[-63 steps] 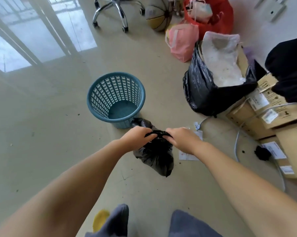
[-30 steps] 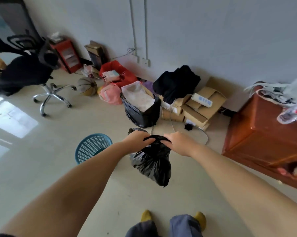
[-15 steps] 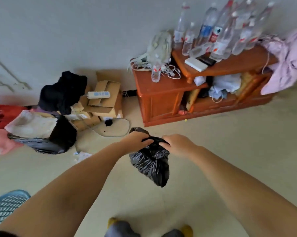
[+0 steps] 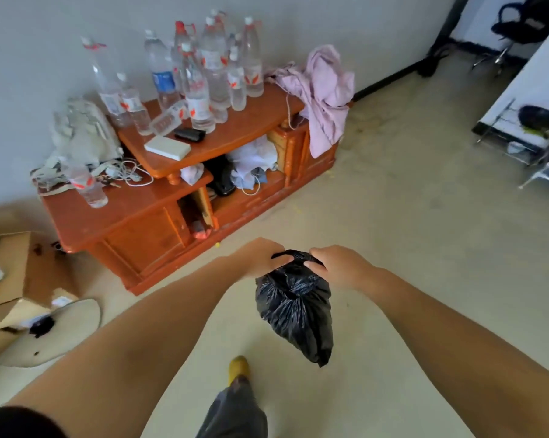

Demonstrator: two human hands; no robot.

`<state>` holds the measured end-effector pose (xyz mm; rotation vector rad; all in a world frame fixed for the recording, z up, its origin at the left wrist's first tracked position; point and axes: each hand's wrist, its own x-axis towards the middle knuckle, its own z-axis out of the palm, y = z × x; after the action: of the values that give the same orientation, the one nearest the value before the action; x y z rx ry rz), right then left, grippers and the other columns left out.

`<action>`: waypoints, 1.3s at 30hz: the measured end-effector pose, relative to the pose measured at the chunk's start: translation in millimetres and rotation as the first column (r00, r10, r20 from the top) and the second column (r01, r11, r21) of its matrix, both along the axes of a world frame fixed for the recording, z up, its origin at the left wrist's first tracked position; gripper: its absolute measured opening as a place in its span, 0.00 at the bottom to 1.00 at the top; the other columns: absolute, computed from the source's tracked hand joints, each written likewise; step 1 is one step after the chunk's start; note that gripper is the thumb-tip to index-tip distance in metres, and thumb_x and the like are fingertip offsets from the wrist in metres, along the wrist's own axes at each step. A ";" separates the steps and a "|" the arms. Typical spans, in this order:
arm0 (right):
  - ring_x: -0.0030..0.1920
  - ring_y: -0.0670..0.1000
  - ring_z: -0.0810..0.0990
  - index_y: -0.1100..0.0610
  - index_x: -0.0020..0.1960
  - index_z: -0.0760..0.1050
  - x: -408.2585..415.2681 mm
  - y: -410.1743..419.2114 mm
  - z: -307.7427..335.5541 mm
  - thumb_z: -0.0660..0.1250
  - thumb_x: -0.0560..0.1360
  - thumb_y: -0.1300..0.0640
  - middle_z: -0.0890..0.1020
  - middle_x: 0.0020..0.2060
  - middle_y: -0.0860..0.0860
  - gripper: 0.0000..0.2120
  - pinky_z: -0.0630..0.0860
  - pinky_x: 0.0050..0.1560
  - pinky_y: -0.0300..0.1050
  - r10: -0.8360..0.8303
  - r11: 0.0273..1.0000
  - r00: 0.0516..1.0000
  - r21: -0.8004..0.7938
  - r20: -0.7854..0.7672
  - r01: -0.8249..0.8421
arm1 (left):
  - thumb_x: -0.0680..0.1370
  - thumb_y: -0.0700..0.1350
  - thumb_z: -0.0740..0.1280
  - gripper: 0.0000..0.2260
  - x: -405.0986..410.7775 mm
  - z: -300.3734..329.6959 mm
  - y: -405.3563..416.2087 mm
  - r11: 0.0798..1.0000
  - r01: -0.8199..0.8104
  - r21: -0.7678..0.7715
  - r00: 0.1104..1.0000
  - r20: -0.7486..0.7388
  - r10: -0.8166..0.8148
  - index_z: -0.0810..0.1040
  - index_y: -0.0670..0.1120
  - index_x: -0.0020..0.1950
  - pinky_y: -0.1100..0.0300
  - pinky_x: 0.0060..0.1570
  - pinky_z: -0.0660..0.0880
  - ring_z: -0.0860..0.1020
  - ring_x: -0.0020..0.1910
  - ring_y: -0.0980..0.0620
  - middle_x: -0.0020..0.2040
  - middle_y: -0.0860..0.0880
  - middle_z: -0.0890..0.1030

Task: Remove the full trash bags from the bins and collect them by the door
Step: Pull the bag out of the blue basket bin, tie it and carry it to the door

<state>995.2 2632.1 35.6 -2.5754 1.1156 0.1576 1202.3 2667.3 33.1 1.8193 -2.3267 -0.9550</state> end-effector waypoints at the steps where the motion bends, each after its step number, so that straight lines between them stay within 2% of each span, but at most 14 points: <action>1: 0.30 0.54 0.71 0.55 0.40 0.65 -16.7 -14.4 -0.8 0.54 0.80 0.48 0.70 0.28 0.50 0.14 0.60 0.27 0.45 -0.036 0.999 0.999 0.003 -0.005 0.036 | 0.81 0.55 0.54 0.19 -15.3 -1.3 -21.8 0.999 0.042 -0.001 0.999 -0.001 -0.042 0.76 0.41 0.47 0.62 0.32 0.64 0.73 0.37 0.49 0.38 0.47 0.77; 8: 0.35 0.52 0.71 0.54 0.43 0.66 -103.9 -134.3 2.9 0.54 0.80 0.48 0.73 0.34 0.49 0.12 0.62 0.30 0.44 -0.306 0.951 0.952 0.047 -0.013 0.306 | 0.81 0.54 0.55 0.17 -102.0 1.5 -189.4 0.959 0.283 -0.020 0.958 -0.043 -0.283 0.71 0.46 0.39 0.61 0.32 0.63 0.72 0.35 0.49 0.31 0.51 0.71; 15: 0.35 0.52 0.72 0.55 0.45 0.68 -152.8 -260.0 12.8 0.54 0.80 0.47 0.72 0.33 0.47 0.12 0.62 0.29 0.41 -0.508 0.860 0.860 0.081 0.041 0.504 | 0.81 0.55 0.57 0.17 -157.8 18.1 -362.1 0.888 0.458 -0.049 0.888 -0.032 -0.459 0.75 0.46 0.39 0.56 0.41 0.70 0.76 0.41 0.46 0.36 0.49 0.77; 18: 0.35 0.52 0.72 0.52 0.44 0.66 -177.4 -314.3 14.4 0.54 0.80 0.47 0.70 0.31 0.45 0.11 0.62 0.29 0.42 -0.537 0.843 0.842 0.079 0.048 0.532 | 0.81 0.55 0.56 0.20 -185.7 17.8 -428.6 0.854 0.515 -0.067 0.856 -0.005 -0.517 0.78 0.40 0.48 0.50 0.48 0.73 0.78 0.44 0.44 0.44 0.41 0.81; 22: 0.35 0.51 0.72 0.54 0.45 0.68 -221.1 -399.0 13.6 0.54 0.80 0.47 0.69 0.31 0.44 0.12 0.61 0.30 0.42 -0.561 0.828 0.825 0.060 0.069 0.558 | 0.81 0.55 0.56 0.20 -231.3 15.2 -518.3 0.836 0.534 -0.122 0.843 0.004 -0.538 0.75 0.39 0.42 0.53 0.41 0.70 0.76 0.39 0.43 0.39 0.41 0.79; 25: 0.34 0.52 0.71 0.53 0.43 0.66 -260.6 -467.2 12.0 0.54 0.80 0.48 0.69 0.30 0.44 0.10 0.61 0.29 0.42 -0.544 0.839 0.835 0.043 0.080 0.542 | 0.81 0.54 0.56 0.19 -271.9 14.3 -587.6 0.832 0.538 -0.139 0.842 0.027 -0.539 0.69 0.47 0.34 0.56 0.37 0.66 0.73 0.34 0.46 0.32 0.47 0.73; 27: 0.34 0.52 0.72 0.52 0.43 0.66 -290.0 -513.9 15.1 0.55 0.80 0.49 0.70 0.30 0.45 0.10 0.64 0.31 0.44 -0.530 0.848 0.844 0.047 0.077 0.528 | 0.81 0.55 0.56 0.18 -301.6 11.9 -632.4 0.845 0.516 -0.143 0.855 0.029 -0.518 0.67 0.48 0.34 0.55 0.38 0.66 0.73 0.35 0.46 0.31 0.48 0.72; 29: 0.35 0.53 0.72 0.52 0.43 0.66 -320.6 -557.8 21.6 0.55 0.80 0.49 0.71 0.32 0.47 0.10 0.65 0.34 0.45 -0.515 0.857 0.856 0.050 0.051 0.513 | 0.81 0.55 0.56 0.18 -332.0 12.3 -672.6 0.864 0.486 -0.130 0.873 0.014 -0.488 0.70 0.45 0.37 0.55 0.38 0.66 0.74 0.36 0.45 0.34 0.46 0.73; 33: 0.36 0.53 0.72 0.53 0.44 0.66 -379.9 -639.1 37.8 0.55 0.80 0.49 0.73 0.35 0.50 0.10 0.64 0.35 0.46 -0.499 0.867 0.866 0.027 0.033 0.498 | 0.81 0.54 0.56 0.18 -390.4 24.2 -749.1 0.865 0.478 -0.154 0.875 -0.008 -0.484 0.65 0.48 0.33 0.58 0.32 0.61 0.68 0.30 0.50 0.29 0.50 0.68; 36: 0.36 0.53 0.71 0.53 0.44 0.66 -418.9 -696.7 42.8 0.54 0.80 0.49 0.73 0.35 0.50 0.11 0.64 0.35 0.46 -0.499 0.867 0.867 0.001 0.018 0.499 | 0.81 0.54 0.56 0.18 -428.7 30.5 -806.7 0.866 0.474 -0.159 0.876 -0.017 -0.483 0.66 0.49 0.33 0.61 0.29 0.59 0.66 0.27 0.54 0.29 0.52 0.68; 39: 0.35 0.53 0.71 0.53 0.43 0.65 -457.4 -752.8 40.5 0.54 0.80 0.48 0.70 0.32 0.47 0.11 0.63 0.34 0.45 -0.522 0.853 0.853 -0.005 0.021 0.522 | 0.81 0.54 0.56 0.17 -468.2 29.8 -865.7 0.858 0.491 -0.150 0.865 -0.030 -0.500 0.67 0.49 0.34 0.61 0.30 0.61 0.67 0.28 0.54 0.29 0.51 0.69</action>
<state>537.8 1879.3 76.1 -2.1705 1.7610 -0.0060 734.1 1801.6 62.9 1.1276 -2.7973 -0.8448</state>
